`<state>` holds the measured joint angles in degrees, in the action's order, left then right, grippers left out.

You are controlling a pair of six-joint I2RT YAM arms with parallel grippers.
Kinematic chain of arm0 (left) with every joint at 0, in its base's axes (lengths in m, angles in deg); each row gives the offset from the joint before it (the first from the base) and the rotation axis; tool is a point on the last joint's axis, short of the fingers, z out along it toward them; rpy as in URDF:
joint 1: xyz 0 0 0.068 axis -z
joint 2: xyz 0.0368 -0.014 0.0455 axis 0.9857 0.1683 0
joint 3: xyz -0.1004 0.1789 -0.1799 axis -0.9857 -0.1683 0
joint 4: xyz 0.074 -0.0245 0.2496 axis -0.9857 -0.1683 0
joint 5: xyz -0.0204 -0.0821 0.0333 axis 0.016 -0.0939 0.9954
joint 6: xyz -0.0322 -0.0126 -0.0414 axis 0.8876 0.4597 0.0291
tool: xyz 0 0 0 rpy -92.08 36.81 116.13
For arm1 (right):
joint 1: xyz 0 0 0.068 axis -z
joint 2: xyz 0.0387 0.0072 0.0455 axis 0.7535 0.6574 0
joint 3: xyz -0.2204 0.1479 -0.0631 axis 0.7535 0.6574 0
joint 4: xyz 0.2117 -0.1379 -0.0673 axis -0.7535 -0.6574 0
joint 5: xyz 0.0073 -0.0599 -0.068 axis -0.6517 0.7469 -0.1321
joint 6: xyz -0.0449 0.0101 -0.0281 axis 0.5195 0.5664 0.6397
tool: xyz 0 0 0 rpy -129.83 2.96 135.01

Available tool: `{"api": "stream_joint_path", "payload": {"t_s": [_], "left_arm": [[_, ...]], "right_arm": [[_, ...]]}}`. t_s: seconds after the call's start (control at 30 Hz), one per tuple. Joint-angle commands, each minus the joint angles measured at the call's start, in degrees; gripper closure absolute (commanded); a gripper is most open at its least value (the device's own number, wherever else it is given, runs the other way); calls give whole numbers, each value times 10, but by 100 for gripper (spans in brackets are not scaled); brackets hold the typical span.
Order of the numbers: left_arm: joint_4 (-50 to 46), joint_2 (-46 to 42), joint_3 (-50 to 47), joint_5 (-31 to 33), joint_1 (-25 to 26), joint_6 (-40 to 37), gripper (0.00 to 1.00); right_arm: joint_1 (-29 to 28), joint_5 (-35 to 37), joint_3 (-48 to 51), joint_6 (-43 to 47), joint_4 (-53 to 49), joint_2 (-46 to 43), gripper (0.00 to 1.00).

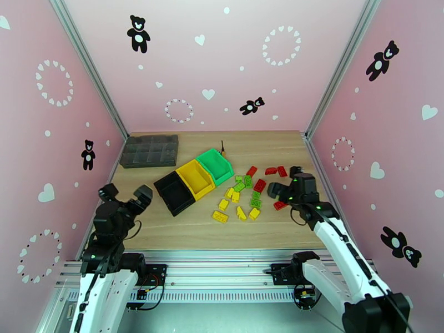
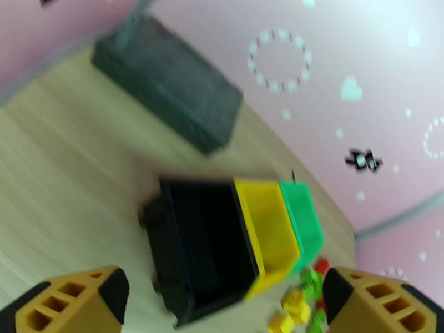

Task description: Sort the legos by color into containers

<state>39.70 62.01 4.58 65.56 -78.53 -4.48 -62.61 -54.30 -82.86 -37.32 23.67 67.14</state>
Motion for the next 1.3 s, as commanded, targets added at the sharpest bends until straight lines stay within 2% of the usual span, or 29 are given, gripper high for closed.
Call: {"api": "stream_joint_path", "payload": {"t_s": [0.0,0.2,0.37,0.63,0.77,0.87,1.0,1.27], "left_arm": [[-1,-25,-28,-95,23,38,2],[8,-6,-45,-73,88,48,2],[43,47,-46,-23,163,56,4],[126,163,-36,87,320,77,8],[164,223,-30,133,381,89,9],[183,252,-26,143,399,93,9],[203,271,-29,135,400,100,9],[203,260,-42,136,400,111,9]], "right_arm": [[-55,0,-33,9,-33,38,8],[-153,44,-73,17,-40,119,23],[-195,39,-108,27,-50,185,34],[-246,34,-139,38,-56,275,29],[-270,46,-148,40,-62,308,32],[-277,50,-144,38,-58,324,34],[-279,44,-140,38,-50,347,40],[-279,44,-140,40,-36,391,52]]}}
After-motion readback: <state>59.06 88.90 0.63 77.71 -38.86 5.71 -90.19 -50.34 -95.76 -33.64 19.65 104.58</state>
